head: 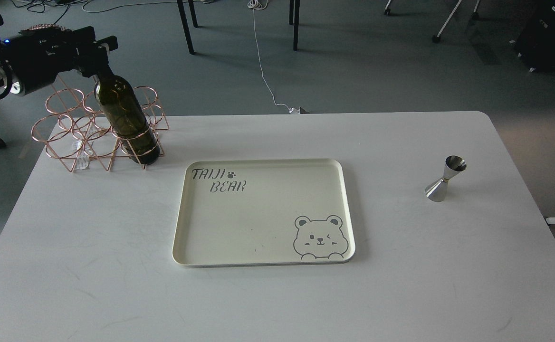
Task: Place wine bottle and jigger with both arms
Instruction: 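Release the bottle and withdraw the left gripper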
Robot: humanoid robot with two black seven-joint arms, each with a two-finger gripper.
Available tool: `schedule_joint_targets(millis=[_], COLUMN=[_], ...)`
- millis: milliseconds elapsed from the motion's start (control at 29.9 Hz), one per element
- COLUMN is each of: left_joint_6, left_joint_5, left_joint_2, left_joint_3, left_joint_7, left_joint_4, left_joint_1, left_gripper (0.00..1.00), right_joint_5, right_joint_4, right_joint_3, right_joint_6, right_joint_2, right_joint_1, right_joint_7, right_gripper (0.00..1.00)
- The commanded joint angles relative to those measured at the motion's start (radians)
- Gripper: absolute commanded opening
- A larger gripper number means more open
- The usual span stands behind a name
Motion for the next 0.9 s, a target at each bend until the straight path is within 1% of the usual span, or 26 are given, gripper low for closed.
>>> schedule_joint_targets(millis=[0, 100, 234, 401, 635, 835, 868], left_joint_6=[-0.001, -0.001, -0.001, -0.005, -0.024, -0.027, -0.038], left_joint_5=[-0.008, -0.089, -0.352, -0.655, -1.076, -1.299, -1.351], left_joint_2=[0.002, 0.005, 0.017, 0.056, 0.109, 0.102, 0.100], left_joint_3=[-0.003, -0.018, -0.020, -0.017, -0.006, -0.006, -0.006], left_joint_7=[0.000, 0.000, 0.000, 0.000, 0.000, 0.000, 0.000], left_joint_4=[-0.003, -0.006, -0.005, 0.001, 0.003, 0.060, 0.069], left_joint_1=[-0.003, -0.012, -0.023, -0.052, -0.035, 0.051, 0.069], left_gripper=[0.73, 0.85, 0.97, 0.98, 0.98, 0.98, 0.98], right_joint_5=[0.000, 0.000, 0.000, 0.000, 0.000, 0.000, 0.000], right_joint_4=[0.001, 0.001, 0.000, 0.000, 0.001, -0.002, -0.002], right_joint_3=[0.000, 0.000, 0.000, 0.002, 0.043, 0.066, 0.066], right_joint_6=[0.000, 0.000, 0.000, 0.002, 0.003, 0.002, 0.003], right_joint_2=[0.000, 0.000, -0.002, -0.002, -0.002, -0.002, -0.002], right_joint_1=[0.000, 0.000, 0.002, 0.002, 0.005, -0.012, -0.023], right_joint_7=[0.000, 0.000, 0.000, 0.000, 0.000, 0.000, 0.000], right_gripper=[0.96, 0.96, 0.96, 0.96, 0.99, 0.99, 0.99])
